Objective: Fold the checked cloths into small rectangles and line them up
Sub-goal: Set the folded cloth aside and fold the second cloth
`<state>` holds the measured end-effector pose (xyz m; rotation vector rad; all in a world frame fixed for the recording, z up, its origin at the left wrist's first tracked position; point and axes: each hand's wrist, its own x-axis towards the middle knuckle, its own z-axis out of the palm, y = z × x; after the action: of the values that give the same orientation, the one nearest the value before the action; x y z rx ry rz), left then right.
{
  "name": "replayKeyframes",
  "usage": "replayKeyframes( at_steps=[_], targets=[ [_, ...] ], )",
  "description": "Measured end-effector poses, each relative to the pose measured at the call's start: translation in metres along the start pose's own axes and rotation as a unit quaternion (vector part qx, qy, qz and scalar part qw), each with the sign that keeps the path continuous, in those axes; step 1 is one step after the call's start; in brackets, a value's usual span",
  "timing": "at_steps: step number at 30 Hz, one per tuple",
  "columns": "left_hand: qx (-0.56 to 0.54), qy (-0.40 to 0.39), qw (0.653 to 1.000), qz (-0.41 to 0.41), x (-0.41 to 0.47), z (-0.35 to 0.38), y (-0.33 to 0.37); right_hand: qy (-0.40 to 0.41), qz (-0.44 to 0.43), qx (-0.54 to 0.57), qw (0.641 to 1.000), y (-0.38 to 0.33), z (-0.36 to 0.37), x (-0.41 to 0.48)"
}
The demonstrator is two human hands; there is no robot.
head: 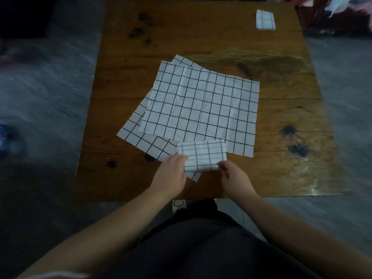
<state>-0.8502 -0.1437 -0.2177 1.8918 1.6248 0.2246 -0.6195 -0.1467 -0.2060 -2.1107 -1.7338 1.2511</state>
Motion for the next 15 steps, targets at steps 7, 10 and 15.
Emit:
replayKeyframes(
  at_steps=[7,10,15],
  targets=[
    [0.172,-0.125,0.972,0.1,-0.025,0.048,0.007,-0.065,-0.168,-0.296,0.938,0.026,0.033,-0.01],
    [0.194,-0.121,0.97,0.08,-0.021,0.049,0.013,-0.074,-0.171,-0.329,0.926,0.017,0.036,-0.007],
    [0.223,-0.123,0.966,0.052,-0.013,0.047,0.015,-0.074,-0.165,-0.348,0.92,0.015,0.044,-0.002]
  ],
)
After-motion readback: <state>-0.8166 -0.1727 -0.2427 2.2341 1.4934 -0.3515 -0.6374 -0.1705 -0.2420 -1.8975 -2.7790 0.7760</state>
